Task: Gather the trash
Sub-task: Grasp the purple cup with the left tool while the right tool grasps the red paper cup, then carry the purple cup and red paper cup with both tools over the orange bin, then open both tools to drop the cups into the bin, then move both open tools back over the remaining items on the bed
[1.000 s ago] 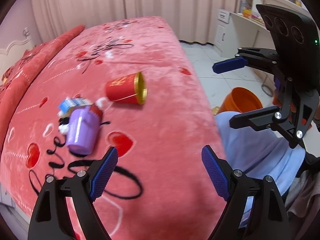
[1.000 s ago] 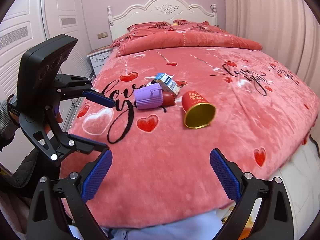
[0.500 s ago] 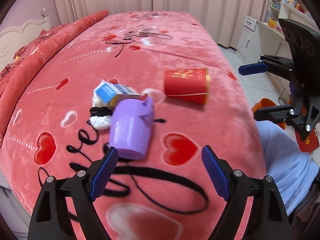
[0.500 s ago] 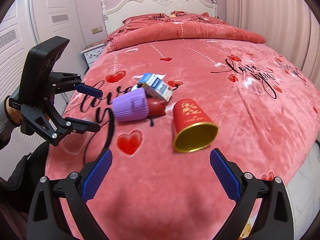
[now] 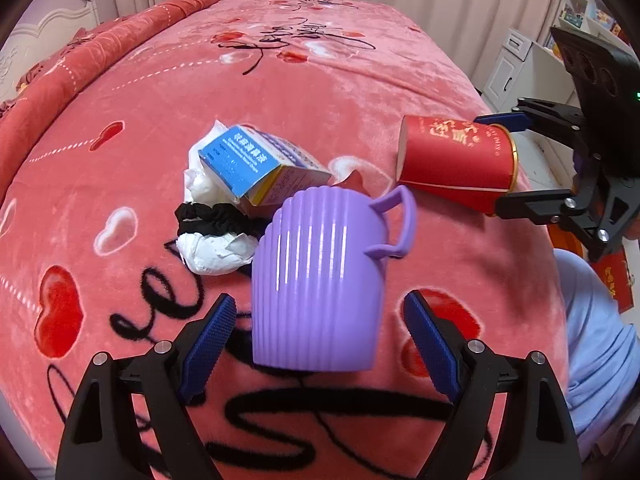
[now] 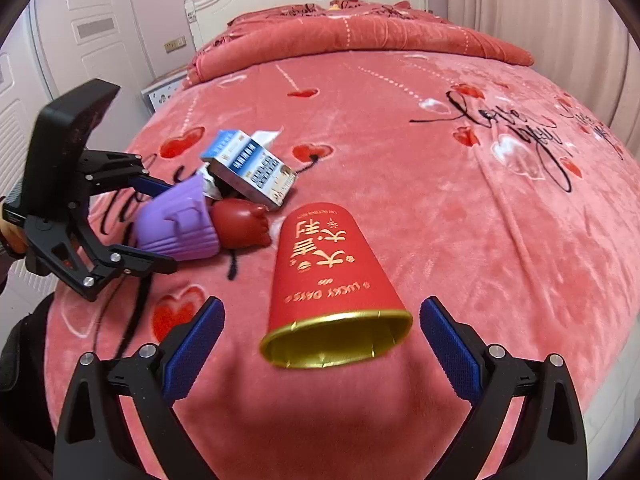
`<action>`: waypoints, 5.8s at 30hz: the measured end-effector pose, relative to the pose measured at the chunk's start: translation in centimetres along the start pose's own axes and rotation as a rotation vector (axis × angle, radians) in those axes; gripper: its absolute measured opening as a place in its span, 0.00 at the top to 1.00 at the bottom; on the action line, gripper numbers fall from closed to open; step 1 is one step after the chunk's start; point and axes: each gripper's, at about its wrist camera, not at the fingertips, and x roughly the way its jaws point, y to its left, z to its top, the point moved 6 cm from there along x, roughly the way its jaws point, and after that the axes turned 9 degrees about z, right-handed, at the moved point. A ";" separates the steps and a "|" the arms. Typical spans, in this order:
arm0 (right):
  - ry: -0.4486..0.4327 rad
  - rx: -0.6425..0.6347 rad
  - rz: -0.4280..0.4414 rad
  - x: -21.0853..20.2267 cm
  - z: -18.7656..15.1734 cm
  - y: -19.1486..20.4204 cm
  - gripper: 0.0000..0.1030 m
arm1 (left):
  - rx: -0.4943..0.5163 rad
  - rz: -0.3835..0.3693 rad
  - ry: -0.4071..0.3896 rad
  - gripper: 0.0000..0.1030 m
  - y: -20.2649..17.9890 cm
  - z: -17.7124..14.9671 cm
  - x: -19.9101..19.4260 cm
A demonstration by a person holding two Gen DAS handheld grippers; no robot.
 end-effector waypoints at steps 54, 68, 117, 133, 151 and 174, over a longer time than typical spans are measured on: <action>-0.122 0.048 0.017 -16.2 -11.8 8.0 0.41 | 0.214 -0.047 -0.079 0.36 -17.1 -2.3 -11.8; -0.239 0.332 -0.217 -29.9 -25.8 -1.6 0.41 | 0.520 -0.198 -0.124 0.36 -33.8 4.5 -9.5; -0.204 0.808 -0.415 -30.7 -46.4 -19.2 0.31 | 0.718 -0.340 0.051 0.28 -54.7 8.3 4.4; -0.238 0.679 -0.383 -32.1 -39.7 -14.4 0.31 | 0.643 -0.287 -0.033 0.28 -48.9 8.5 -0.4; -0.241 0.356 -0.224 -27.4 -23.6 -4.2 0.29 | 0.407 -0.141 -0.162 0.20 -34.5 5.8 -8.9; -0.133 0.005 0.019 -13.9 -6.3 9.0 0.29 | 0.029 0.074 -0.114 0.18 -13.1 -1.7 -12.3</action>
